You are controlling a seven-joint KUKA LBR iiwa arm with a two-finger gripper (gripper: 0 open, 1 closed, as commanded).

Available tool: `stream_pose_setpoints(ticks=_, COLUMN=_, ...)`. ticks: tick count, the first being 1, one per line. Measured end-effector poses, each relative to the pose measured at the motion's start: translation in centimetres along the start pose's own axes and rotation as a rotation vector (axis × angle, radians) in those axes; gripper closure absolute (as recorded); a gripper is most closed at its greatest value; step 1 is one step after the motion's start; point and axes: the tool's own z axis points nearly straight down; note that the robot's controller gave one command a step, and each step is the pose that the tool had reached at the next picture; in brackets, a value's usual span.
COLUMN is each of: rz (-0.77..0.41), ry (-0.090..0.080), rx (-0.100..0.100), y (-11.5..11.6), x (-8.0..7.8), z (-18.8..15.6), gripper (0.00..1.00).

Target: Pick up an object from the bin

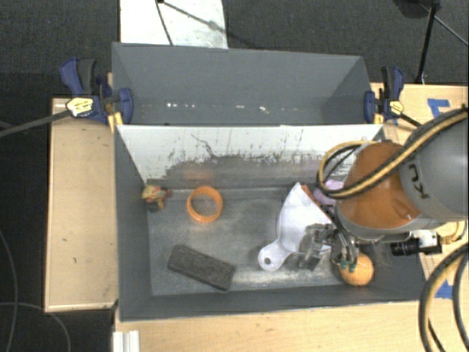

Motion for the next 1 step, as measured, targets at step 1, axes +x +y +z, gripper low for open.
stream_pose_setpoints(ticks=1, rz=-0.001, ry=0.0, rx=0.0, y=0.0, x=0.0, z=0.0, gripper=1.0)
